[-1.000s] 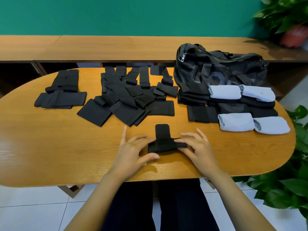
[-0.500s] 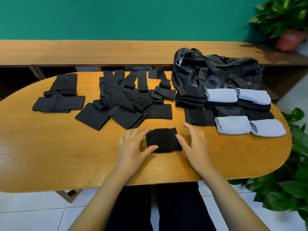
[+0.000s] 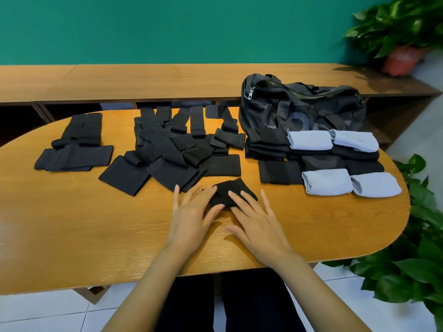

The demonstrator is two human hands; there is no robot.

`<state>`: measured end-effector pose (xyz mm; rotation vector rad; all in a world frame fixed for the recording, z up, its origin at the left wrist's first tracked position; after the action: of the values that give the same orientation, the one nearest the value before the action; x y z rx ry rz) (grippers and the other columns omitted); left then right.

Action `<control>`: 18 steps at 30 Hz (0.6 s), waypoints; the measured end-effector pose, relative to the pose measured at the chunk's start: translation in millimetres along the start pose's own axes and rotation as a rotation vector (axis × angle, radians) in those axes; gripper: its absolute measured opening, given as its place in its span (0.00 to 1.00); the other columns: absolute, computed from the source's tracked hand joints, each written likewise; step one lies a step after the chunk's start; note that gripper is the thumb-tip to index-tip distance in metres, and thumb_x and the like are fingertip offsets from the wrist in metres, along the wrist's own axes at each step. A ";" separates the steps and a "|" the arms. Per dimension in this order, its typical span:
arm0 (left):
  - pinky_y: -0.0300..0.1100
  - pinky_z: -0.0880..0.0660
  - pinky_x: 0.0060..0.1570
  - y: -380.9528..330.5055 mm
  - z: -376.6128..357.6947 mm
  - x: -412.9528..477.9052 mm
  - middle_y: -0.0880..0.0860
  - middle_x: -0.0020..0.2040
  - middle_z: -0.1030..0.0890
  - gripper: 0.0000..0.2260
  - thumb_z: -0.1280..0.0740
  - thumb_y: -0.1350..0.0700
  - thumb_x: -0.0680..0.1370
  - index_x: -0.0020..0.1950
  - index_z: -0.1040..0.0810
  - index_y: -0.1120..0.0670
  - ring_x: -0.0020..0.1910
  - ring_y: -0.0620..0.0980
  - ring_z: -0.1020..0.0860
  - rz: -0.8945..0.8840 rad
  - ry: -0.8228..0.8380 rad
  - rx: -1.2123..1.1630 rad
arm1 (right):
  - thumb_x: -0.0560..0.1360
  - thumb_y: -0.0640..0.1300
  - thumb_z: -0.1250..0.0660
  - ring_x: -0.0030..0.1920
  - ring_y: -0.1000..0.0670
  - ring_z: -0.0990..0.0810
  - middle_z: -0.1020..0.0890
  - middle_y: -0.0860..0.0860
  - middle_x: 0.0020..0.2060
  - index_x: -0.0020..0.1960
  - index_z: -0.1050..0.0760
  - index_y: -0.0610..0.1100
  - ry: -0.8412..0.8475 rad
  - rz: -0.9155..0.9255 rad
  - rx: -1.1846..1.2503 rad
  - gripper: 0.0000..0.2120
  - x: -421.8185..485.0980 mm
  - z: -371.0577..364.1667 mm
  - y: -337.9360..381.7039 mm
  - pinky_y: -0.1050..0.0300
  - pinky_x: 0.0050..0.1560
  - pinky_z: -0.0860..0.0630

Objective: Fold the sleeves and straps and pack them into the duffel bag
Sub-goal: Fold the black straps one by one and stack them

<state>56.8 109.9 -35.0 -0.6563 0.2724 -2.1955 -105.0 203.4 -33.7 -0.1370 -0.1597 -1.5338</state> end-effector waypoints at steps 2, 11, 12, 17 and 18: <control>0.51 0.61 0.77 4.1 -1.6 -0.8 0.46 0.74 0.32 0.30 0.55 0.34 0.80 0.76 0.35 0.47 0.76 0.44 0.43 0.101 -0.040 -0.075 | 0.81 0.64 0.56 0.77 0.49 0.41 0.38 0.52 0.77 0.66 0.23 0.45 -0.056 -0.056 -0.042 0.32 5.4 2.5 -4.9 0.41 0.75 0.56; 0.50 0.59 0.77 9.0 -6.2 1.0 0.48 0.74 0.32 0.33 0.59 0.35 0.79 0.77 0.36 0.50 0.76 0.44 0.43 0.223 0.008 -0.175 | 0.80 0.64 0.59 0.77 0.43 0.41 0.39 0.48 0.77 0.65 0.24 0.40 -0.063 -0.384 -0.164 0.37 10.8 6.3 -81.5 0.42 0.74 0.62; 0.50 0.58 0.77 9.1 -6.1 1.0 0.48 0.74 0.31 0.33 0.59 0.35 0.79 0.76 0.35 0.50 0.76 0.44 0.43 0.223 0.016 -0.173 | 0.80 0.64 0.59 0.77 0.43 0.41 0.38 0.47 0.77 0.65 0.23 0.40 -0.051 -0.396 -0.166 0.37 11.0 5.5 -86.4 0.43 0.74 0.62; 0.52 0.58 0.77 7.3 -4.8 2.3 0.48 0.73 0.30 0.34 0.60 0.35 0.78 0.75 0.33 0.50 0.76 0.44 0.42 0.224 0.024 -0.167 | 0.77 0.65 0.66 0.78 0.46 0.43 0.40 0.48 0.78 0.69 0.27 0.42 0.001 -0.378 -0.129 0.42 11.7 3.3 -95.9 0.43 0.75 0.63; 0.52 0.58 0.77 7.0 -4.8 2.5 0.48 0.73 0.30 0.34 0.60 0.35 0.78 0.75 0.33 0.50 0.76 0.45 0.42 0.223 0.025 -0.165 | 0.77 0.66 0.67 0.78 0.47 0.44 0.42 0.48 0.78 0.71 0.29 0.43 0.005 -0.378 -0.098 0.42 11.4 4.5 -96.8 0.44 0.75 0.63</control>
<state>57.4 103.3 -40.9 -0.6546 0.5190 -1.9828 -201.4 189.8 -28.2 -0.1884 -0.1103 -1.9196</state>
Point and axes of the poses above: each hand's wrist, its own x-axis towards the middle knuckle, its own z-axis out of the back of the hand, y = z × x, the point moved 1 cm from there along x, towards the middle knuckle
